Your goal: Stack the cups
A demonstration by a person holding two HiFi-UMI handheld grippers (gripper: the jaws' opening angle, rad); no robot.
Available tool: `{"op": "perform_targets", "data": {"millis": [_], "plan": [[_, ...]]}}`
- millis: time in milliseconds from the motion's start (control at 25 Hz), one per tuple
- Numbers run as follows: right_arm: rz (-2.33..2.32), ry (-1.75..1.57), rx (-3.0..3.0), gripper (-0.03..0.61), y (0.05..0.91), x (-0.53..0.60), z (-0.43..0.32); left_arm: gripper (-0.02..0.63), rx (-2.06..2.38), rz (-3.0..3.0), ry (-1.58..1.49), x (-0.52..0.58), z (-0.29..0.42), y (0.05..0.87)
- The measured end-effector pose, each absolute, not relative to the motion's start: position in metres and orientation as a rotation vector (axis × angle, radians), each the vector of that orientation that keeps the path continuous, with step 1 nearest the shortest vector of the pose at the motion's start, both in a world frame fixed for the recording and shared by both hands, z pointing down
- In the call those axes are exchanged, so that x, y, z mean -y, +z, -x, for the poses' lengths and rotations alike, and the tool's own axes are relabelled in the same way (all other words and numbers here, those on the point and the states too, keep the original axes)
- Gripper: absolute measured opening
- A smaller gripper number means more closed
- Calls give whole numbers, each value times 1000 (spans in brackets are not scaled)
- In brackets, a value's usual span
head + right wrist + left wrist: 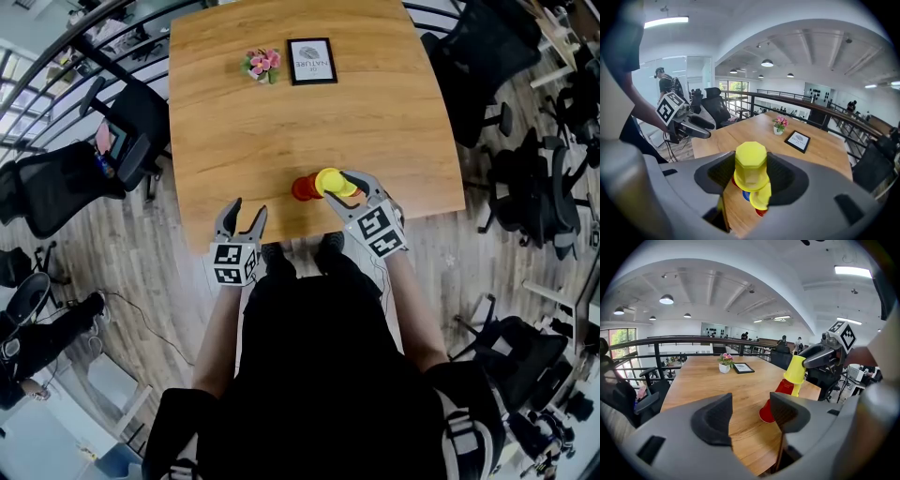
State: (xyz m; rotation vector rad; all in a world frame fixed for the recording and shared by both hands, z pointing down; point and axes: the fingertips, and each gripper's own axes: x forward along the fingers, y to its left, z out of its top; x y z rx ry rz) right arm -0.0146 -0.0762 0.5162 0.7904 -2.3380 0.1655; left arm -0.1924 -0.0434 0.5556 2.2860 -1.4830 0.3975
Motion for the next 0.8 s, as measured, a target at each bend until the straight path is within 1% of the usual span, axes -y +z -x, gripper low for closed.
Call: {"op": "perform_targets", "data": {"millis": [520,600,800], "plan": [[-788,192,2371,229,529,83,1,270,1501,-2274,414,51,176,558],[-784,182,2378,263,529,82,1,270,1505,-2273,416,51,175,557],[-782,178,2412,278,524,81,-3,270,1511,-2287,416,51,168,551]]}}
